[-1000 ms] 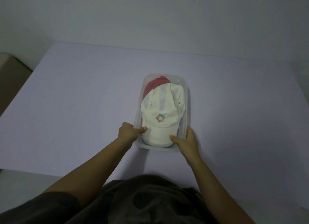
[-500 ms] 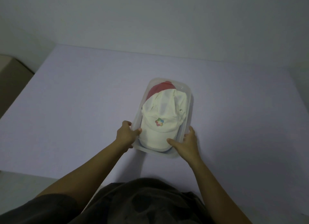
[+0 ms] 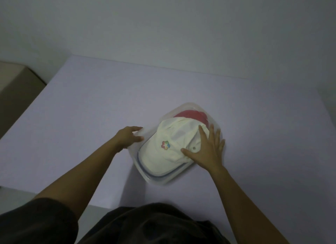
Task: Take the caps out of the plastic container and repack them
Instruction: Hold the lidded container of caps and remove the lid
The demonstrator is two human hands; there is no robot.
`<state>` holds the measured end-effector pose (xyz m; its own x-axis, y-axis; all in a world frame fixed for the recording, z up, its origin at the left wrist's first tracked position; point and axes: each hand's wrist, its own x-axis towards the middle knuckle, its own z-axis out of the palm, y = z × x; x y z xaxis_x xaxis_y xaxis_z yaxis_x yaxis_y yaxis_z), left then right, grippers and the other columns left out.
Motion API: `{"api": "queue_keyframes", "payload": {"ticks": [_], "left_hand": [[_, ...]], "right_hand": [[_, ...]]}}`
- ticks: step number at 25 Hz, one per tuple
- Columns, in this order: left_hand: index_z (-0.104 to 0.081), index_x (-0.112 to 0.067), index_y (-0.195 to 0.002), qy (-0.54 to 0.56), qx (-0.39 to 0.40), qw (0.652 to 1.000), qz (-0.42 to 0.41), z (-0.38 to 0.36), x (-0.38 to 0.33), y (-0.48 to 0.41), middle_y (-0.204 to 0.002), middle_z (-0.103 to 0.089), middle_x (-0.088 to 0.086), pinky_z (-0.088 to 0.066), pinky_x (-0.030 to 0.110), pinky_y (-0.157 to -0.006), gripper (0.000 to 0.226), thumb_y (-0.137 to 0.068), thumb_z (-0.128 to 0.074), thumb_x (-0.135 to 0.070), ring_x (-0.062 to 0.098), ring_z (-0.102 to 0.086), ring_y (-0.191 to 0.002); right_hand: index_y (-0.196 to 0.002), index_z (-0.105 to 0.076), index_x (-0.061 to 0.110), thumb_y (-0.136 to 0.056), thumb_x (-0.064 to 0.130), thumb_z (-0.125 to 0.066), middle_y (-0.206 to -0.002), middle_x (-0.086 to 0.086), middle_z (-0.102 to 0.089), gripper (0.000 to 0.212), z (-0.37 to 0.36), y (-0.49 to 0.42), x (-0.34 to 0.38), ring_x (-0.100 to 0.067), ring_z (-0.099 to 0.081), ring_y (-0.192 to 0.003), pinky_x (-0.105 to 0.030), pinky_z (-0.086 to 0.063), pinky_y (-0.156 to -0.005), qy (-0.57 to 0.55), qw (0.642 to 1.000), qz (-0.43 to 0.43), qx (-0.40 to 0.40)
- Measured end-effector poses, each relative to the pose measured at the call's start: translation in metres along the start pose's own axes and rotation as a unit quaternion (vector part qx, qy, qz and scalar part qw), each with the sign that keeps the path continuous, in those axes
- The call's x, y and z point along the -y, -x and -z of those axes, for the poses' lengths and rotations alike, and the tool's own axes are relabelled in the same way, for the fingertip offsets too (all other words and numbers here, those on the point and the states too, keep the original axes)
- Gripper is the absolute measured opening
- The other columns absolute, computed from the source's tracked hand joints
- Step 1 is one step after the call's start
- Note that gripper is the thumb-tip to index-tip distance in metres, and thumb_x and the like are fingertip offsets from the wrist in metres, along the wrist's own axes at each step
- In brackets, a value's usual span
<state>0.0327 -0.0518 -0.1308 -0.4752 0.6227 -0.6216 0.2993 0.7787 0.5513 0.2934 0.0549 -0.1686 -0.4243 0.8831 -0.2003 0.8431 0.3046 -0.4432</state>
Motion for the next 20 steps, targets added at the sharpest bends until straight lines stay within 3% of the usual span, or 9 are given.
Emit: {"api": "queue_keyframes", "payload": {"ticks": [2,4,7,11,14,17,20], "left_hand": [[-0.06,-0.002,-0.088,-0.072,-0.07,0.995,0.03,-0.001,-0.002,0.0,-0.093,-0.06,0.01,-0.047,0.029,-0.067,0.044,-0.078,-0.071,-0.043,0.024,-0.057,-0.086],[-0.044,-0.006,-0.063,-0.111,-0.105,0.987,0.041,-0.004,0.0,0.003,-0.067,-0.05,0.005,-0.033,0.026,-0.052,0.054,-0.076,-0.069,-0.052,0.02,-0.049,-0.067],[-0.047,-0.006,-0.066,-0.099,-0.113,0.988,0.029,-0.011,0.008,0.005,-0.069,-0.051,0.006,-0.032,0.027,-0.053,0.053,-0.079,-0.065,-0.054,0.022,-0.05,-0.072],[-0.033,-0.011,-0.054,-0.117,-0.124,0.985,0.021,-0.014,0.011,0.003,-0.056,-0.04,0.001,-0.025,0.024,-0.047,0.06,-0.081,-0.06,-0.057,0.014,-0.04,-0.054],[-0.035,-0.009,-0.059,-0.122,-0.113,0.985,0.034,-0.015,0.01,0.002,-0.063,-0.045,0.005,-0.026,0.024,-0.046,0.058,-0.083,-0.055,-0.058,0.014,-0.041,-0.054],[-0.05,0.002,-0.098,-0.086,-0.116,0.989,0.031,-0.016,0.005,0.006,-0.095,-0.055,0.016,-0.04,0.027,-0.06,0.055,-0.086,-0.057,-0.051,0.027,-0.057,-0.081],[-0.041,0.002,-0.121,-0.096,-0.132,0.987,0.009,-0.02,0.005,0.013,-0.118,-0.056,0.022,-0.043,0.033,-0.071,0.058,-0.09,-0.052,-0.047,0.035,-0.058,-0.101]], "right_hand": [[-0.151,0.002,0.03,-0.059,0.077,-0.064,-0.158,-0.011,0.02,0.123,0.003,-0.007,0.0,-0.031,0.021,-0.145,-0.054,0.008,-0.115,0.009,0.999,-0.021,0.033],[-0.151,0.004,0.028,-0.056,0.078,-0.065,-0.157,-0.013,0.024,0.128,0.004,-0.01,0.001,-0.031,0.025,-0.144,-0.054,0.008,-0.116,-0.005,0.998,-0.029,0.053],[-0.151,0.003,0.025,-0.052,0.08,-0.065,-0.156,-0.014,0.025,0.132,0.002,-0.007,0.004,-0.03,0.027,-0.143,-0.048,0.01,-0.116,-0.018,0.999,-0.025,0.044],[-0.151,0.0,0.025,-0.049,0.081,-0.066,-0.157,-0.014,0.022,0.134,0.0,-0.006,0.008,-0.03,0.026,-0.143,-0.048,0.01,-0.116,-0.024,0.999,-0.029,0.028],[-0.151,-0.002,0.024,-0.049,0.081,-0.065,-0.157,-0.014,0.021,0.133,0.001,-0.006,0.008,-0.03,0.025,-0.144,-0.047,0.009,-0.116,-0.02,0.999,-0.026,0.023],[-0.152,-0.003,0.025,-0.049,0.082,-0.065,-0.158,-0.013,0.02,0.133,-0.001,-0.005,0.007,-0.029,0.025,-0.144,-0.047,0.009,-0.117,-0.026,0.999,-0.027,0.015],[-0.152,-0.004,0.024,-0.049,0.081,-0.066,-0.158,-0.012,0.02,0.132,0.0,-0.005,0.007,-0.029,0.025,-0.144,-0.049,0.008,-0.117,-0.041,0.999,-0.025,0.014]]}}
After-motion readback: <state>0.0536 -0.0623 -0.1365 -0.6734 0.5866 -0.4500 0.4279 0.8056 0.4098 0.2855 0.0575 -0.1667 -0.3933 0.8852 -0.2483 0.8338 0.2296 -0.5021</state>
